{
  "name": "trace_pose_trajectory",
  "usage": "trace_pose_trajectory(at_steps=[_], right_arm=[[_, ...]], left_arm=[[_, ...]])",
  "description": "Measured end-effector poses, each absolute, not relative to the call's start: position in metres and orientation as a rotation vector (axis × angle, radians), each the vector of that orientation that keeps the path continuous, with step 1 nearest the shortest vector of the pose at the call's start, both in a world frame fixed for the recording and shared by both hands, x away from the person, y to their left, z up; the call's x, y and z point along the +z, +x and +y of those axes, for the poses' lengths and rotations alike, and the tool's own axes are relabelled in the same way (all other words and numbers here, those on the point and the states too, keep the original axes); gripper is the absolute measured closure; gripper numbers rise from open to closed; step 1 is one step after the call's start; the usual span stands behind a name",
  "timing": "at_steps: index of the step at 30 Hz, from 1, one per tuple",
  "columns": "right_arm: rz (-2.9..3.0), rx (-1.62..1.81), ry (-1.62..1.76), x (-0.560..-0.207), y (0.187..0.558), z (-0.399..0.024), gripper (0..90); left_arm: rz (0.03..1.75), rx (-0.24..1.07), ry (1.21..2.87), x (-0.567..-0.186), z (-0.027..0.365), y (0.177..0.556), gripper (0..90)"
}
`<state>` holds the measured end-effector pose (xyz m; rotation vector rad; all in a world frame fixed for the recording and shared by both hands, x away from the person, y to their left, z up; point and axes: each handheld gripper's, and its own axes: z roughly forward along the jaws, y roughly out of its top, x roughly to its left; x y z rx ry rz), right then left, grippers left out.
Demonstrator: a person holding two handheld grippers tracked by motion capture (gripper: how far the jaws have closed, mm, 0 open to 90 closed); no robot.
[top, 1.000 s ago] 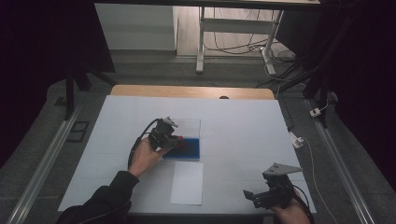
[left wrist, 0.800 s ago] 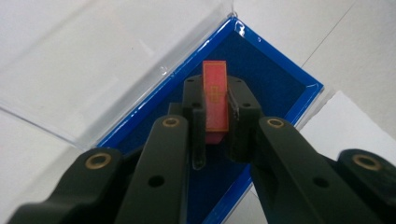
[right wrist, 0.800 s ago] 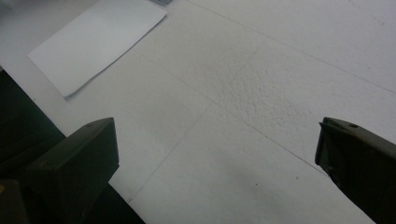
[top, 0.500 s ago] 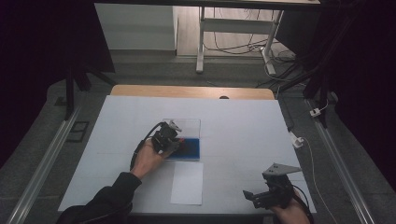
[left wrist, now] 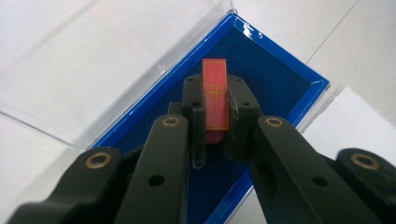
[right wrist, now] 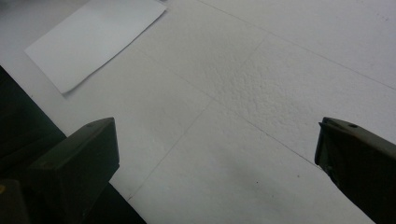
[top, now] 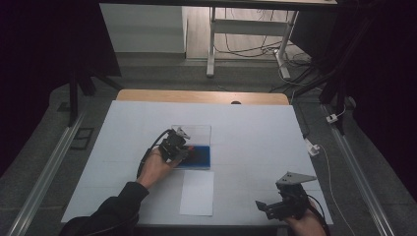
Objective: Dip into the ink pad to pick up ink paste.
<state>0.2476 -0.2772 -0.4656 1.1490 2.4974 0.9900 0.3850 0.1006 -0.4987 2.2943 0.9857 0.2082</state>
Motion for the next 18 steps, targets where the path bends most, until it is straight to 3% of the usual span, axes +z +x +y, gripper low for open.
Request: trace_pose_trajectory(at_steps=[7,14,18], right_arm=[[2.498,0.991,1.149,-0.466,0.248,-0.277,0.0],[2.500,0.987,1.146,-0.466,0.248,-0.277,0.0],[2.498,0.989,1.145,-0.465,0.247,-0.277,0.0]], left_arm=[[1.005,0.140,2.255,-0.501,0.108,0.389,80.1],[0.963,0.308,2.337,-0.498,0.092,0.377,80.1],[0.970,0.271,2.316,-0.498,0.096,0.380,80.0]])
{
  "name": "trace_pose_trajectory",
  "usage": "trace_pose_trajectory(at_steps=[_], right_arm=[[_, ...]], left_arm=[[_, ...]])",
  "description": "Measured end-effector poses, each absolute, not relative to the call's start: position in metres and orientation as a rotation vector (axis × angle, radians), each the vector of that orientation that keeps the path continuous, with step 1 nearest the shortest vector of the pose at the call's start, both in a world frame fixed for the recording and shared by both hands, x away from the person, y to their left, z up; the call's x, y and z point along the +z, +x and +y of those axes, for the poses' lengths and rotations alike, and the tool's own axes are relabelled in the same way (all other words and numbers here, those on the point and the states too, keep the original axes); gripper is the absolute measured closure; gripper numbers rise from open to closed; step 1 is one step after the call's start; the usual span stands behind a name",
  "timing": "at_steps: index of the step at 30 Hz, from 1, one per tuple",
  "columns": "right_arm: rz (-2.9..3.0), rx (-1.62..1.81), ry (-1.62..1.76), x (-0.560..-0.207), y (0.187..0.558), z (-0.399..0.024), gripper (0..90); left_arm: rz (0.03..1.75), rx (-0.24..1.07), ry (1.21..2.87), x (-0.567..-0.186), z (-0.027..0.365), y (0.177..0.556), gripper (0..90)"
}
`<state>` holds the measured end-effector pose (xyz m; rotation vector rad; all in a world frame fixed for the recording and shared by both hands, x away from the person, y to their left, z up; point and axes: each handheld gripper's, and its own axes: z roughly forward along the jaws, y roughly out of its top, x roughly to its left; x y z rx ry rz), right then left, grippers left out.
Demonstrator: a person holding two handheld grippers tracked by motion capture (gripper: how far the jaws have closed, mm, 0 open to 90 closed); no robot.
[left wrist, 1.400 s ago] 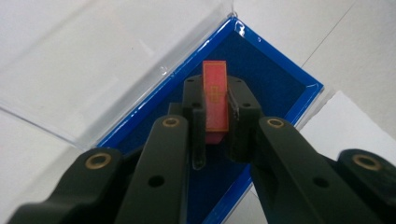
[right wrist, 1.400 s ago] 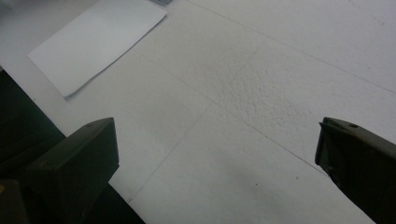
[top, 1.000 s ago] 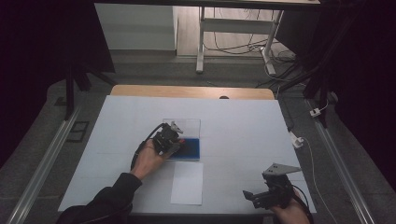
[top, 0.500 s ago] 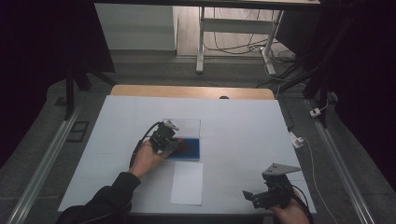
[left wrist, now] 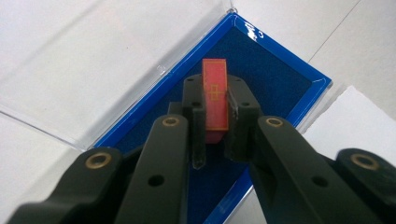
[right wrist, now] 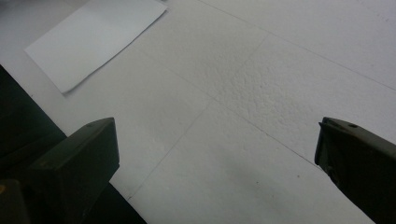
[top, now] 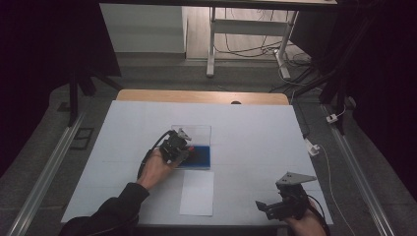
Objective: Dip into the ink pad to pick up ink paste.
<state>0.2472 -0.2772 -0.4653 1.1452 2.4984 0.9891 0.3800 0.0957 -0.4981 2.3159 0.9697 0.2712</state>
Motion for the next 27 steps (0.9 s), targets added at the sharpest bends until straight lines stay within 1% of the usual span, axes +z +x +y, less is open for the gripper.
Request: trace_pose_trajectory(at_steps=[18,27], right_arm=[[2.496,0.993,1.139,-0.465,0.247,-0.278,0.0],[2.494,0.997,1.141,-0.465,0.246,-0.278,0.0]], left_arm=[[0.958,0.230,2.290,-0.497,0.102,0.384,79.6],[0.947,0.211,2.255,-0.488,0.108,0.382,79.5]])
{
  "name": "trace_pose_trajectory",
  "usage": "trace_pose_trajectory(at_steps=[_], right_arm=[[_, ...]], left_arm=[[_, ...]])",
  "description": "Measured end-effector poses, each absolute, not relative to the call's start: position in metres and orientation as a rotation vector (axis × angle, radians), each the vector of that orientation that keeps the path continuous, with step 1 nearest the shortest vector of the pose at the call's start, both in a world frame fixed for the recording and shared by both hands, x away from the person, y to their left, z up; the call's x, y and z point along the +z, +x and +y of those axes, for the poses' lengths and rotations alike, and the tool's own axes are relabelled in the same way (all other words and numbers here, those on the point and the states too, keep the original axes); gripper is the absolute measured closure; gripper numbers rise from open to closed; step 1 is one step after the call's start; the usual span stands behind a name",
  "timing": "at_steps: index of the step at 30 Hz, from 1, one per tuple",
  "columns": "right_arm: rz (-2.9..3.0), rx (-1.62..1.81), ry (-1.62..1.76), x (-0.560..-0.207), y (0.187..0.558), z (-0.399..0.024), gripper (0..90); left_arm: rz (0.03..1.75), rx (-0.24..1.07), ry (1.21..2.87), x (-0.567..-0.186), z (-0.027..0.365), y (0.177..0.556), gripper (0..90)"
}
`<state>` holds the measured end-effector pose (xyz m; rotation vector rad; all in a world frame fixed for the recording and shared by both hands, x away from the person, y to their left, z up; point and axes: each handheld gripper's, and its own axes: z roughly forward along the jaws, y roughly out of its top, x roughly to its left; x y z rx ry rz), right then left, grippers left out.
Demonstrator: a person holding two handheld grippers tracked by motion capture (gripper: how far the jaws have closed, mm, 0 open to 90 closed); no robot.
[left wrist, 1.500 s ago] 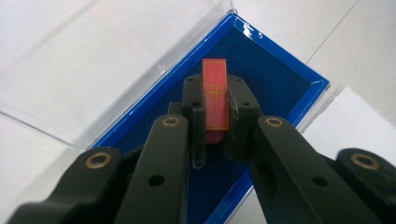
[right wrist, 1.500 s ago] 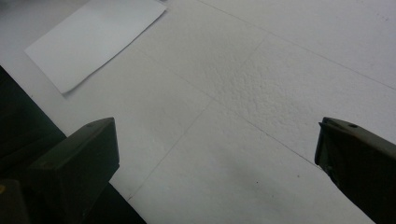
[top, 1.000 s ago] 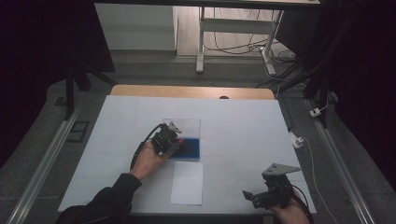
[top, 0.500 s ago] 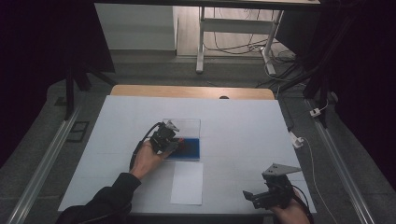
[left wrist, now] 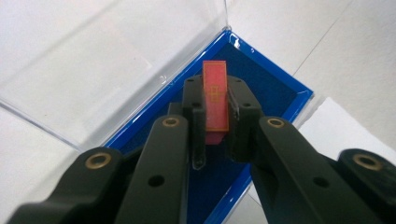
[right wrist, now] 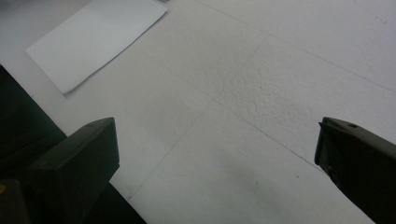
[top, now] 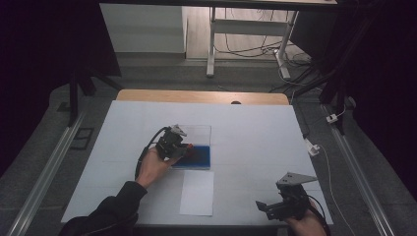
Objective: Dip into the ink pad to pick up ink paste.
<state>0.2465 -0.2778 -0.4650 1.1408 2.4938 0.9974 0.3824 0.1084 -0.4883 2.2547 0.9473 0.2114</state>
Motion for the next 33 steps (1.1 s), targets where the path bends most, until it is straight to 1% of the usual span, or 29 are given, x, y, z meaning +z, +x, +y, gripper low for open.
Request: trace_pose_trajectory(at_steps=[10,33], right_arm=[[2.493,0.996,1.142,-0.465,0.246,-0.278,0.0],[2.491,0.997,1.138,-0.465,0.246,-0.278,0.0]], left_arm=[[0.935,0.150,2.215,-0.478,0.117,0.375,79.3],[0.854,0.116,2.208,-0.459,0.115,0.348,79.3]])
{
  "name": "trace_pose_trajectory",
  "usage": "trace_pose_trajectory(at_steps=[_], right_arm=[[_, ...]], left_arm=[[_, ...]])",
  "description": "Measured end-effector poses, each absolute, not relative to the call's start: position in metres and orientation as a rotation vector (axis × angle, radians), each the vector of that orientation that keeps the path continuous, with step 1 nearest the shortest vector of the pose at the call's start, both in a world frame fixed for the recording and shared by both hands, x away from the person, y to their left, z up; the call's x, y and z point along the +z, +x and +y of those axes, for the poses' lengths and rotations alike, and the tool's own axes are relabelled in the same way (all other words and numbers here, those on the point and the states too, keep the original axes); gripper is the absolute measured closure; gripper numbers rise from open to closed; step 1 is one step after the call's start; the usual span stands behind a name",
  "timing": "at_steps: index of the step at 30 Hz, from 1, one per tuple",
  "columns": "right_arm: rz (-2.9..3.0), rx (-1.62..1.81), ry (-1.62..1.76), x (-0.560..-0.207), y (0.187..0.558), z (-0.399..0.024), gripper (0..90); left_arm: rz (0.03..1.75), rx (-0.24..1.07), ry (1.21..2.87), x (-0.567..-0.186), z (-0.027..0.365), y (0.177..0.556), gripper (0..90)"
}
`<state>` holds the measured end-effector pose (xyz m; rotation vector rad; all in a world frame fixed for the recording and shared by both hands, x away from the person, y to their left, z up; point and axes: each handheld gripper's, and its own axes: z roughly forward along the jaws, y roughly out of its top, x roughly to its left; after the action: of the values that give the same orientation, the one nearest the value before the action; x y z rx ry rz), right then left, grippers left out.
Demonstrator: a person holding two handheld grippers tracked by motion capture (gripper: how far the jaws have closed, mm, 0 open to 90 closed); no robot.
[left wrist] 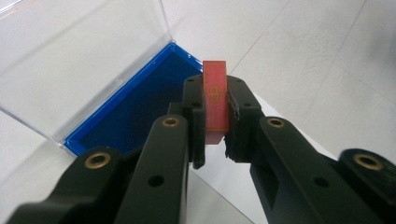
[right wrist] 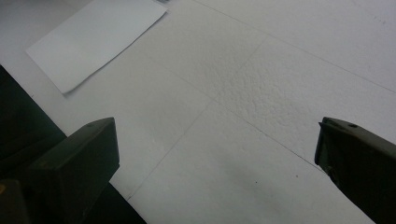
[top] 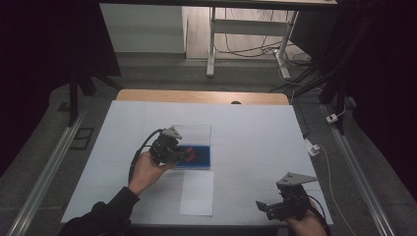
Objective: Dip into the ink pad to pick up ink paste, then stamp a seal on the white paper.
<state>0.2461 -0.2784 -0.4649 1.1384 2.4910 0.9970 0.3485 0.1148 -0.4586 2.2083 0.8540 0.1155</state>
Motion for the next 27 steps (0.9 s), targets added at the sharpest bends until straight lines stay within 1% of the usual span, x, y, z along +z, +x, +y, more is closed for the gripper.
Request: trace_pose_trajectory(at_steps=[15,27], right_arm=[[2.488,1.000,1.141,-0.465,0.246,-0.278,0.0],[2.488,1.007,1.143,-0.465,0.246,-0.278,0.0]], left_arm=[[0.809,0.087,2.240,-0.453,0.107,0.330,79.3],[0.780,0.049,2.284,-0.460,0.100,0.307,79.3]])
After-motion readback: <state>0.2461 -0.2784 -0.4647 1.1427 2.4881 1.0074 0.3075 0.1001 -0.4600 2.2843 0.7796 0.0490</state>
